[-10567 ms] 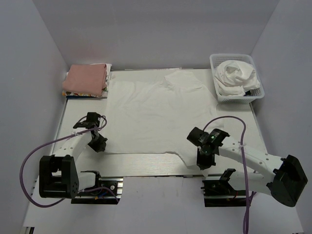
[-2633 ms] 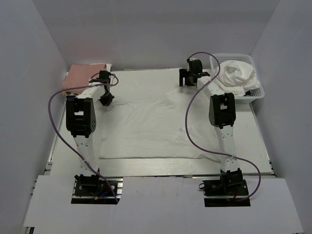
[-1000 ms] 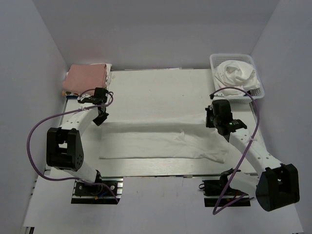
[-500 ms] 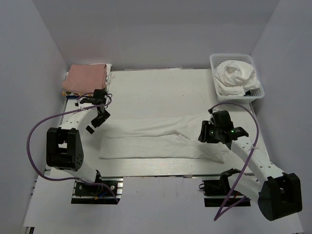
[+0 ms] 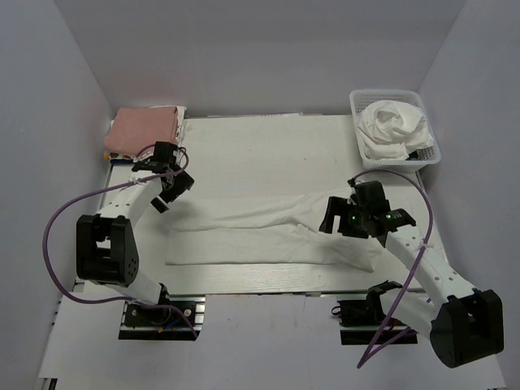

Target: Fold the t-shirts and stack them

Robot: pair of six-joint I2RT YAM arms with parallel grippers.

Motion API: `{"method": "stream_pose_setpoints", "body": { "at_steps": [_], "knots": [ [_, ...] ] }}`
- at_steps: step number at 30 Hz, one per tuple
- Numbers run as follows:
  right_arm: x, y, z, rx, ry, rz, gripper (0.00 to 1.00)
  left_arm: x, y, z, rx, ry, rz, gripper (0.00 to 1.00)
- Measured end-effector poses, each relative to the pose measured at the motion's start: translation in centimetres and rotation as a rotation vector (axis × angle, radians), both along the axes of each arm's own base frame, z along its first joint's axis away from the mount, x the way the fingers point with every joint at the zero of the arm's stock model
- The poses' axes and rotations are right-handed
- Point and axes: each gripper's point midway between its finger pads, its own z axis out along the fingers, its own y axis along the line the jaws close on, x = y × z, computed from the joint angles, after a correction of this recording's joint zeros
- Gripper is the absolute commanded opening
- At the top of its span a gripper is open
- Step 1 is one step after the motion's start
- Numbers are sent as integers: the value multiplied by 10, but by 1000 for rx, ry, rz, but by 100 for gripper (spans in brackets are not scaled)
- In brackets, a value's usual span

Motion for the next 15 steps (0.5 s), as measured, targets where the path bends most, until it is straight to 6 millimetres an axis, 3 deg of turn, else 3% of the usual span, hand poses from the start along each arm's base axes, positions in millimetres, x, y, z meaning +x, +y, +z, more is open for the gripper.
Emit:
{"method": "stream_pose_setpoints", "body": {
  "at_steps": [4,7,11,15],
  "knots": [
    [29,16,8,58,-51,-3,90,16,-24,-8,-98,-24,-91,100],
    [44,27,2,91,-52,-1,90,10,-32,-33,-128,27,-122,100],
    [54,34,-20,103,3,-18,90,-17,-34,-70,-139,144,-135,100],
    [53,31,-50,72,104,-64,90,-17,-34,-69,-137,130,-137,100]
  ]
}}
